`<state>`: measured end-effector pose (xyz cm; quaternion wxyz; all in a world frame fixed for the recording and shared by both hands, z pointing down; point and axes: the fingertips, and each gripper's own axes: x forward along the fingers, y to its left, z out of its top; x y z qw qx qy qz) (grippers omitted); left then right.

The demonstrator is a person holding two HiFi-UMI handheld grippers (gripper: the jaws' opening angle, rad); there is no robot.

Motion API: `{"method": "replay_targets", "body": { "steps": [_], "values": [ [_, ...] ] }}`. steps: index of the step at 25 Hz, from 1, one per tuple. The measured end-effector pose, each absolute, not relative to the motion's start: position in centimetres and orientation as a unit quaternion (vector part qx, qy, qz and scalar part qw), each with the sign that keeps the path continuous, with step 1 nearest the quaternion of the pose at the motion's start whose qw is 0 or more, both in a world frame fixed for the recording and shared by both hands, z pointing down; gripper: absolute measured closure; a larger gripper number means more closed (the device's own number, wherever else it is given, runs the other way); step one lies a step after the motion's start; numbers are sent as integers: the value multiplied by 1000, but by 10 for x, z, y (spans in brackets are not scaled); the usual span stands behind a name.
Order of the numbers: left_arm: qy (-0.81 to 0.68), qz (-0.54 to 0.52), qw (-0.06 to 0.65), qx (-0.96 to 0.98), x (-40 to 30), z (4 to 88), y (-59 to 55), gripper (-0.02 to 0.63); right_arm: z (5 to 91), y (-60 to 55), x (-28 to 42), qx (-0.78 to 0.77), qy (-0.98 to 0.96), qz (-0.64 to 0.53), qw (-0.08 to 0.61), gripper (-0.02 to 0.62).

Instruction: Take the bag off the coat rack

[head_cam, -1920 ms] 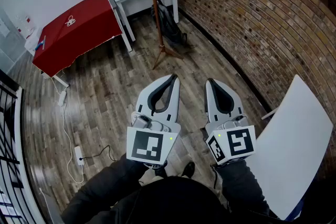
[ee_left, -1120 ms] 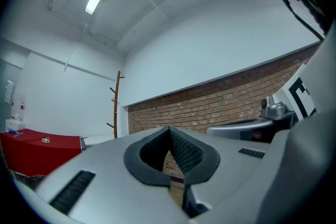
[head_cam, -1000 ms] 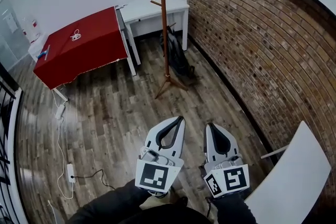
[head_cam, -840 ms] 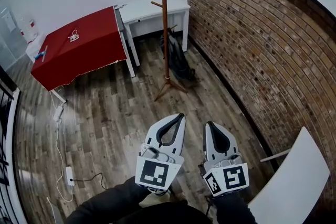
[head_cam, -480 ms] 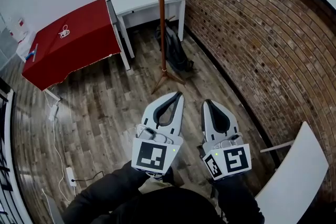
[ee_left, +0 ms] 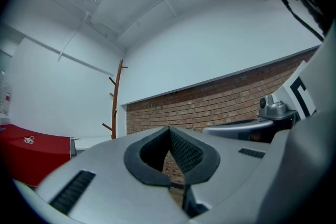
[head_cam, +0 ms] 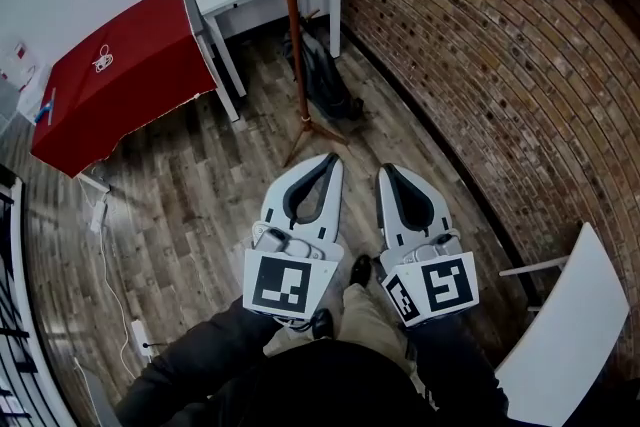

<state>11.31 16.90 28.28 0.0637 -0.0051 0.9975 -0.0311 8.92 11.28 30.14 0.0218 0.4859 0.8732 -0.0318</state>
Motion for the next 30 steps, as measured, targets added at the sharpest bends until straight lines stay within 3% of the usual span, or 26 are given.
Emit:
{"method": "replay_targets", "body": {
  "steps": [17,30],
  "values": [
    [997,-58,41,20,-59,287,185,597,313,142,-78,519,853,-57,6,589],
    [995,-75,39,55,-111,282,230,597,315,192,-138,551,833,-56,4,589]
  ]
}}
